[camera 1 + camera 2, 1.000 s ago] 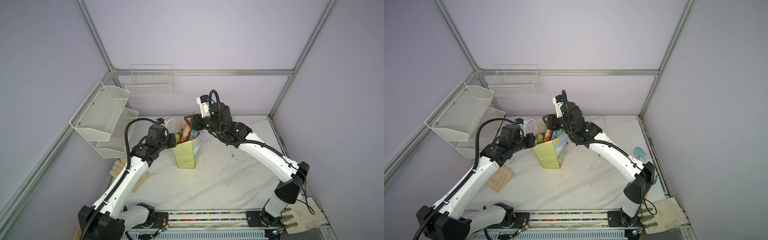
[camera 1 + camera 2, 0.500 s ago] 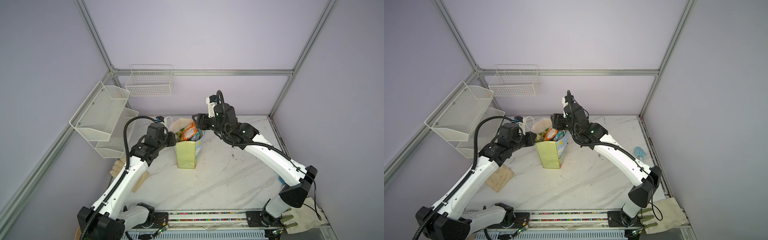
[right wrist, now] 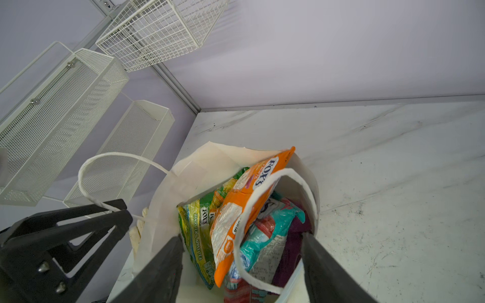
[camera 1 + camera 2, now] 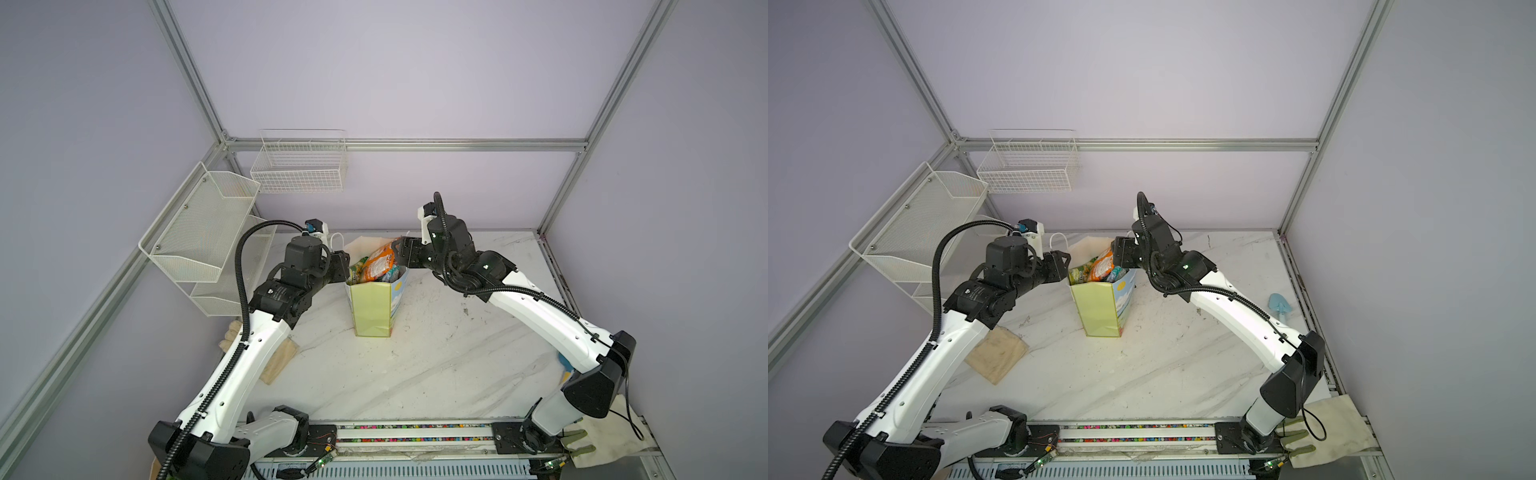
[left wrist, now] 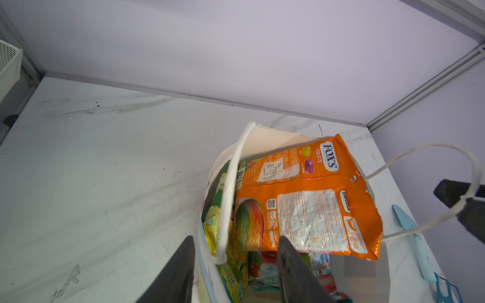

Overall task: Place the snacks into the paper bag
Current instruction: Place the snack in the paper bag, then shake the paper bag at the center of the table.

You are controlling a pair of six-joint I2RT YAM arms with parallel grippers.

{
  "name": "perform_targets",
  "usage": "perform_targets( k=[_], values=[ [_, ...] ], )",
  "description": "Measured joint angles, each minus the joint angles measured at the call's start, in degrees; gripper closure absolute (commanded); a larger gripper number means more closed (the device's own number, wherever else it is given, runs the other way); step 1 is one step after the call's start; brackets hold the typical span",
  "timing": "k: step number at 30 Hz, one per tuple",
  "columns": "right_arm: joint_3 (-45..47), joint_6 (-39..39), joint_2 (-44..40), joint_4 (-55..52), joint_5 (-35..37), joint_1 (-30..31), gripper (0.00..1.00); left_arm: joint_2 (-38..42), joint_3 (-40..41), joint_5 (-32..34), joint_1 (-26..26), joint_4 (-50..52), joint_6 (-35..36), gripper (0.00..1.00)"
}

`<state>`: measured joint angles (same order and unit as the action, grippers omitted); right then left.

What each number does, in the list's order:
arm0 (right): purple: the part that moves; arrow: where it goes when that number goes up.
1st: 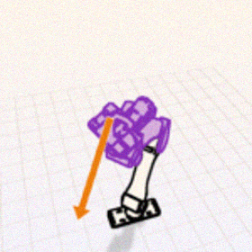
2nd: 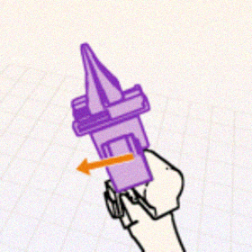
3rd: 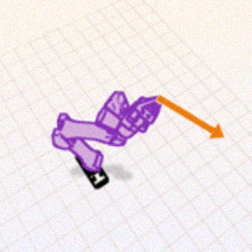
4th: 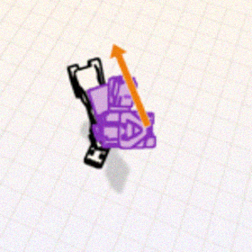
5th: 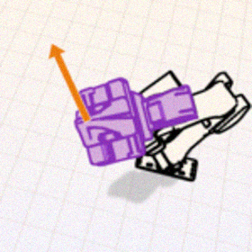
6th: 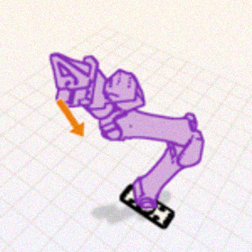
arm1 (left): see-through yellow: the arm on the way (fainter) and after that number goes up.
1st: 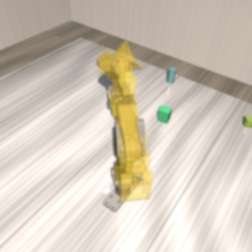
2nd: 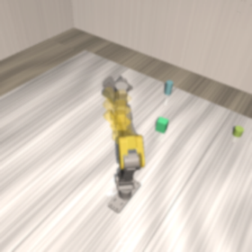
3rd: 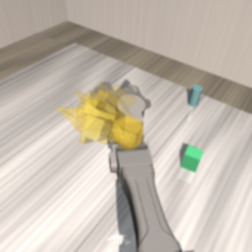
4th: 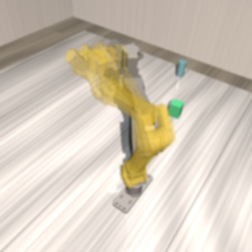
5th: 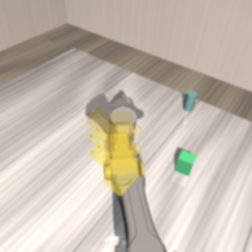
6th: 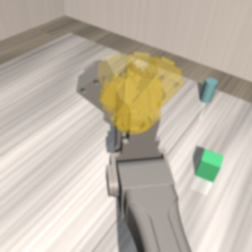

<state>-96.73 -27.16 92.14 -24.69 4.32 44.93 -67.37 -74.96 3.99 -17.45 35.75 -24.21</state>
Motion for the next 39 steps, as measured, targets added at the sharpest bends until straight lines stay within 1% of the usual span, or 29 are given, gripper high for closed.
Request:
perform_targets(
  k=[6,10,12,13,14,16,17,24,31,36,39],
  values=[
    [0.7,0.5,0.0,3.0,-3.8,-1.2,0.36,-3.1,-6.8,-0.4,2.9,1.1,1.3,0.53],
    [1.7,0.0,0.0,6.1,-7.3,-2.2,0.48,-5.6,-9.6,-1.9,3.7,1.2,1.3,0.61],
    [2.4,-0.6,0.0,7.3,-8.8,-2.8,0.60,-6.4,-9.7,-2.9,3.8,1.2,1.2,0.67],
    [2.7,-0.6,0.0,7.8,-9.7,-3.0,0.71,-6.9,-9.7,-3.5,3.9,1.3,1.2,0.73],
    [3.1,-0.8,0.0,8.4,-10.4,-3.1,0.81,-7.3,-9.7,-4.0,3.9,1.3,1.1,0.81],
    [3.5,-1.4,0.0,9.3,-11.5,-3.4,0.95,-8.0,-9.7,-5.1,4.0,1.4,1.0,1.00],
    [3.5,-1.4,0.0,9.6,-12.0,-3.5,1.00,-8.2,-9.7,-5.7,4.0,1.4,1.0,1.00],
    [0.6,-2.1,0.3,9.3,-16.1,-3.6,1.00,-9.6,-14.1,-12.4,5.2,3.0,-1.6,1.00],
    [3.7,-3.1,-0.3,12.2,-18.0,-3.7,1.00,-6.2,-13.5,-14.2,5.3,2.7,-3.8,1.00],
    [4.0,-3.3,-0.3,12.8,-20.8,-3.7,1.00,-6.0,-13.5,-15.5,5.4,2.9,-4.7,1.00],
    [4.4,-3.9,-0.3,13.8,-21.7,-3.7,1.00,-5.6,-12.0,-16.0,5.5,1.6,-5.2,1.00]
  ],
)
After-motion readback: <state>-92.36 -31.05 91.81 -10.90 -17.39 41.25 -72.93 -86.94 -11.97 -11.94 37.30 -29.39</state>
